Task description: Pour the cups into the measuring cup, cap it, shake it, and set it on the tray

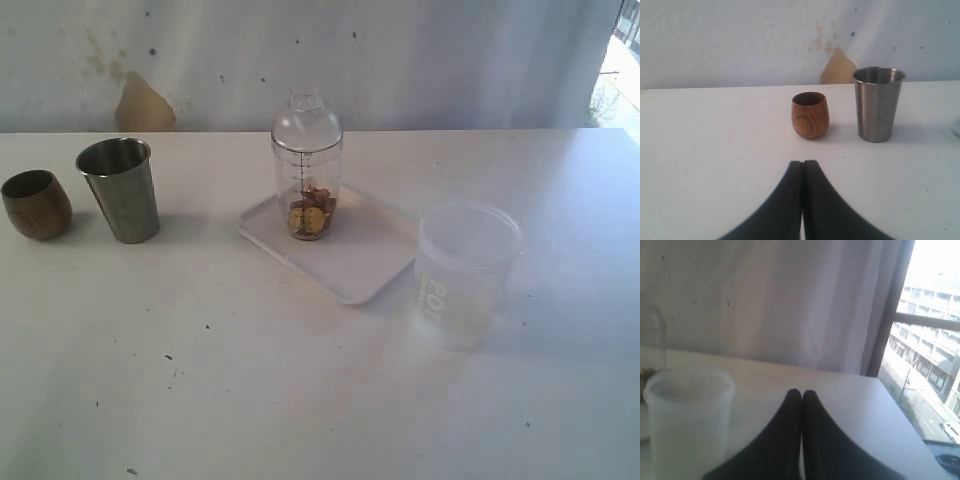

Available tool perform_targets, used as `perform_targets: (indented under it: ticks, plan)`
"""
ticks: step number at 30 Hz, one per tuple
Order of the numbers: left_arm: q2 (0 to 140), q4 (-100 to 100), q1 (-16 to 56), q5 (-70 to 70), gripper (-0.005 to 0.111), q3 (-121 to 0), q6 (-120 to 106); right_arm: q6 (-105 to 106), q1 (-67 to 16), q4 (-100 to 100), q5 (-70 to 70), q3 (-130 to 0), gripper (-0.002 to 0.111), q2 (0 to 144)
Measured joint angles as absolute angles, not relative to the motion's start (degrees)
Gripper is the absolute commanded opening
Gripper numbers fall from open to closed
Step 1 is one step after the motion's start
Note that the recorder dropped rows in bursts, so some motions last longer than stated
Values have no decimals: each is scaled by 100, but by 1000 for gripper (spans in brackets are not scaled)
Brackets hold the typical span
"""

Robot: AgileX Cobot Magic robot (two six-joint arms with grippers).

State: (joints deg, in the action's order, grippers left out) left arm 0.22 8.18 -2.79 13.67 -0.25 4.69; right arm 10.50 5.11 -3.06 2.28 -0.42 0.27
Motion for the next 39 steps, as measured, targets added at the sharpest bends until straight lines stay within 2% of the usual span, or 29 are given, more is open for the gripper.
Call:
perform_targets:
  ticks: [9,39]
  plan:
    - [22,818,-279,1367,0,-25,469,976,511,-180,1571,-30,0,27]
    - [22,818,-279,1367,0,-25,469,904,511,-146,1893,-30,0,27]
